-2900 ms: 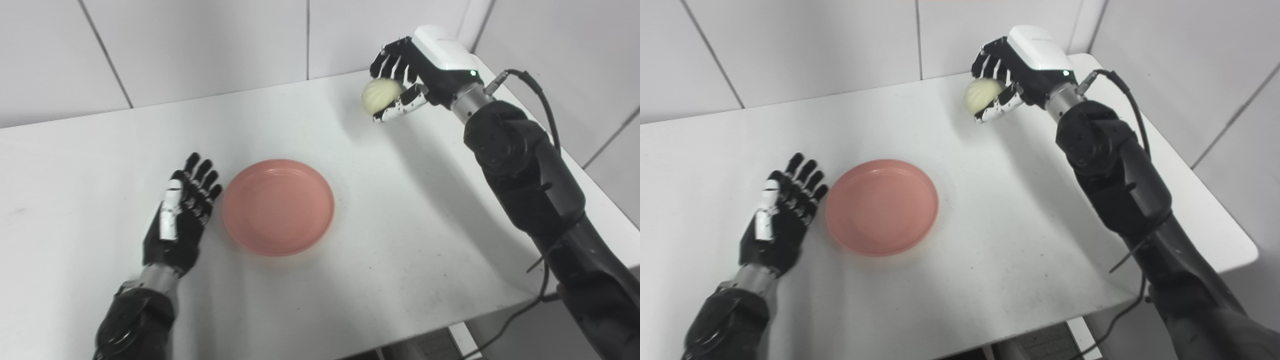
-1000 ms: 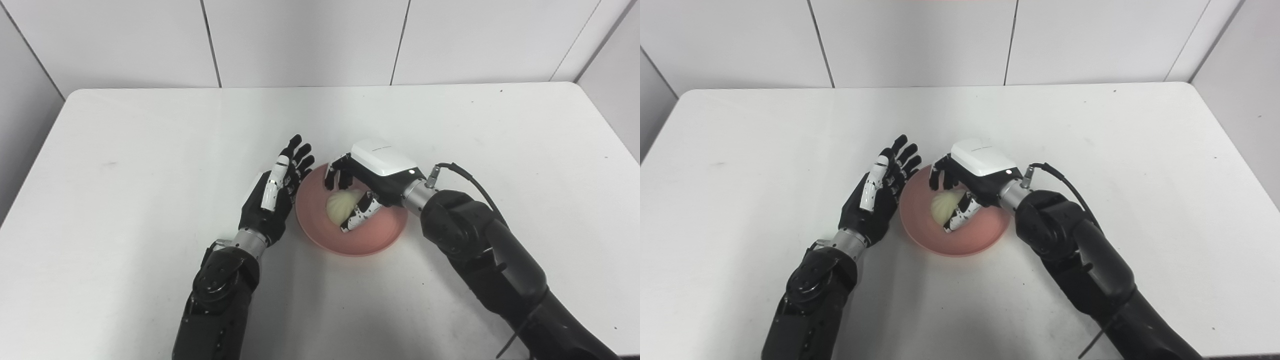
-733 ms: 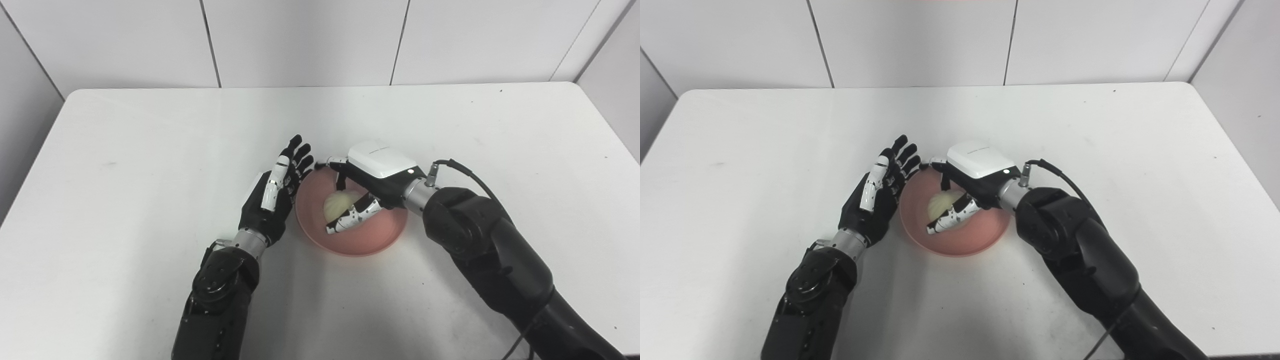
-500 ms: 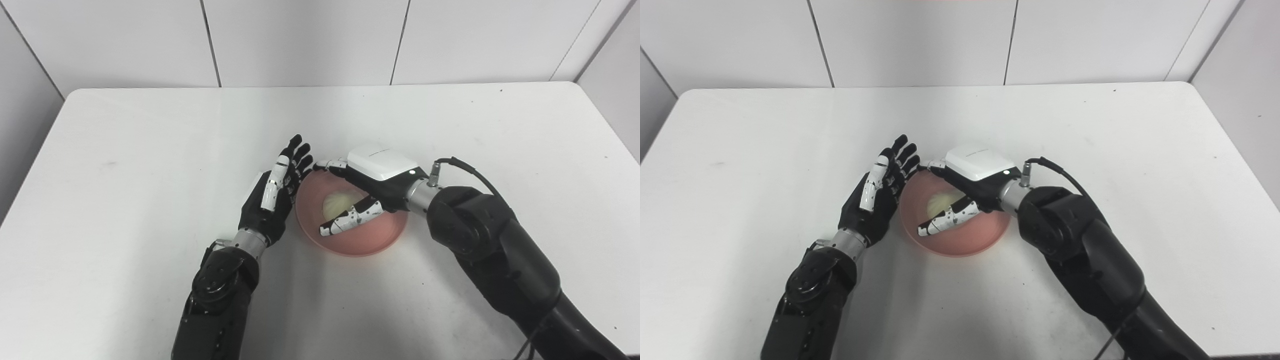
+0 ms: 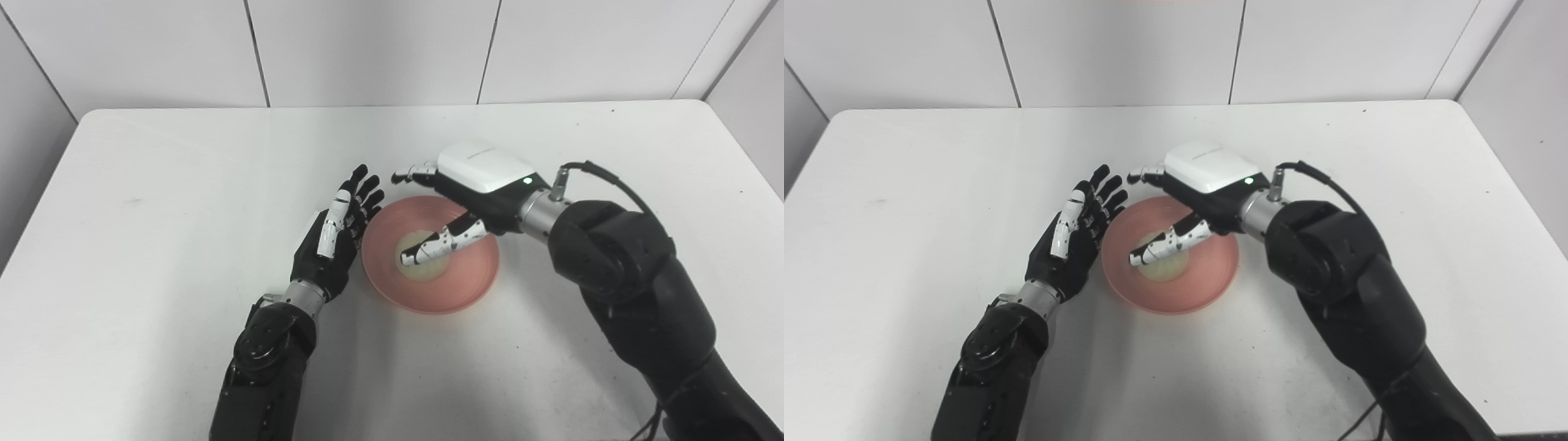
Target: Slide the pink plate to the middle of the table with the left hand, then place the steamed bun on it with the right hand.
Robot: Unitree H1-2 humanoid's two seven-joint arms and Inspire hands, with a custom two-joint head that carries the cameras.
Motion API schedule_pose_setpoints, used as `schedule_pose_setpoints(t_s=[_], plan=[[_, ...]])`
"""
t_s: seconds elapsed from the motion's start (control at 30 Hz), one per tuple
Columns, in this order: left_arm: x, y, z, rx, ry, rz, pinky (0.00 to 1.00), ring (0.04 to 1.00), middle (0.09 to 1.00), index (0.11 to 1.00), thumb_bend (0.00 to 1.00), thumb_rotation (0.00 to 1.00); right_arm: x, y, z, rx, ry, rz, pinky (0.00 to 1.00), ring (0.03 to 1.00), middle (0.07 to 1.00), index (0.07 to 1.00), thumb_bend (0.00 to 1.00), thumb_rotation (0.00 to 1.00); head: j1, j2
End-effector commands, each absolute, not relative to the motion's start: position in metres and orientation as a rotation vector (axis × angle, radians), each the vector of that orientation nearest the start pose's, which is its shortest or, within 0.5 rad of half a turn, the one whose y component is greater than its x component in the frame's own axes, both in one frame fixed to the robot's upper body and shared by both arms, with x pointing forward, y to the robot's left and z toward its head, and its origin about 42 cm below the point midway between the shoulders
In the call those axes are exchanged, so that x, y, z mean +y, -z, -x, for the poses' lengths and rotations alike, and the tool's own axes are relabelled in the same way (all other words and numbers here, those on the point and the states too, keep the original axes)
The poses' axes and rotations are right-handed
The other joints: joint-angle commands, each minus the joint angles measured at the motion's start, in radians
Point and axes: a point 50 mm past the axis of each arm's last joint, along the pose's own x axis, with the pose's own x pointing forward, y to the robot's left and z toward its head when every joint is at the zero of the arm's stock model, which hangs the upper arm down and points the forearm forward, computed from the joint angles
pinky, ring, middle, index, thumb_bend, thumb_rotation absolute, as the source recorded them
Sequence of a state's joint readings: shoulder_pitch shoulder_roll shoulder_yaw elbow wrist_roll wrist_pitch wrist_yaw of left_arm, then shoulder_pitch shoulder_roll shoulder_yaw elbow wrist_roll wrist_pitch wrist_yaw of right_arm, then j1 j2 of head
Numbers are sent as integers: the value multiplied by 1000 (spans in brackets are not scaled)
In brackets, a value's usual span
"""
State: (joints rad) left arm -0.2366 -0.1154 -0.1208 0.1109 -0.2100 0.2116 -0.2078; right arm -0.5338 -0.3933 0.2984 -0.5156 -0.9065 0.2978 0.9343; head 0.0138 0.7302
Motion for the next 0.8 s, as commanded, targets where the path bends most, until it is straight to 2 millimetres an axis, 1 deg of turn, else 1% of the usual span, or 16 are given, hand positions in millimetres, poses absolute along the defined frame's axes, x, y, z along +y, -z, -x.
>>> schedule_pose_setpoints(t_s=[0.0,0.03,0.07,0.1,0.17,0.2,0.3,0.33,0.4,0.47,0.53,0.57,0.6,0.63,0.7,0.77], plan=[[111,-105,-334,217,413,270,1000,982,989,993,412,1000,-189,-347,-336,-378,-432,1307,680,786,814,819,750,741,-2,0],[112,-106,-334,213,412,271,1000,988,994,997,410,1000,-194,-347,-336,-384,-403,1249,668,779,813,826,697,791,-2,0],[113,-106,-333,208,411,271,1000,991,996,999,409,1000,-201,-343,-339,-364,-375,1167,678,787,823,838,682,837,-4,-2],[114,-107,-333,205,410,271,1000,994,998,1000,410,1000,-206,-340,-340,-350,-357,1112,715,819,851,866,689,916,-5,-2],[118,-109,-332,187,403,266,1000,998,1000,1000,398,1000,-218,-325,-343,-278,-305,928,749,851,887,903,662,966,-12,-6],[119,-110,-331,181,402,264,1000,1000,1000,1000,391,1000,-221,-320,-344,-253,-292,871,801,892,925,940,637,986,-12,-6],[124,-112,-329,160,375,258,1000,1000,1000,1000,373,1000,-231,-296,-350,-176,-269,681,883,959,986,990,578,999,-18,-13],[125,-113,-328,156,368,257,1000,1000,1000,1000,365,1000,-233,-290,-351,-161,-264,623,914,984,995,996,589,1000,-18,-13],[129,-114,-326,149,353,254,1000,1000,1000,1000,362,1000,-238,-270,-355,-115,-237,435,980,998,1000,1000,627,1000,-20,-17],[134,-113,-323,136,338,241,1000,1000,1000,1000,365,1000,-240,-248,-357,-81,-206,251,992,999,1000,1000,614,1000,-24,-23],[138,-113,-320,120,329,226,1000,1000,1000,1000,369,1000,-241,-233,-356,-75,-165,152,999,1000,1000,1000,596,1000,-26,-27],[139,-112,-319,113,327,219,1000,1000,1000,1000,362,1000,-241,-228,-356,-80,-146,127,1000,1000,1000,1000,514,1000,-26,-27],[141,-112,-317,108,323,216,1000,1000,1000,1000,360,1000,-240,-221,-355,-95,-123,109,1000,1000,1000,1000,464,1000,-27,-29],[143,-111,-316,105,319,211,1000,1000,1000,1000,360,1000,-239,-214,-354,-114,-97,93,1000,1000,1000,1000,438,1000,-28,-30],[146,-109,-314,99,314,206,1000,1000,1000,1000,353,1000,-240,-196,-353,-162,-31,118,1000,1000,1000,1000,364,1000,-32,-34],[149,-106,-313,94,313,203,1000,1000,1000,1000,348,1000,-239,-184,-352,-191,2,138,1000,1000,1000,1000,340,1000,-35,-36]])
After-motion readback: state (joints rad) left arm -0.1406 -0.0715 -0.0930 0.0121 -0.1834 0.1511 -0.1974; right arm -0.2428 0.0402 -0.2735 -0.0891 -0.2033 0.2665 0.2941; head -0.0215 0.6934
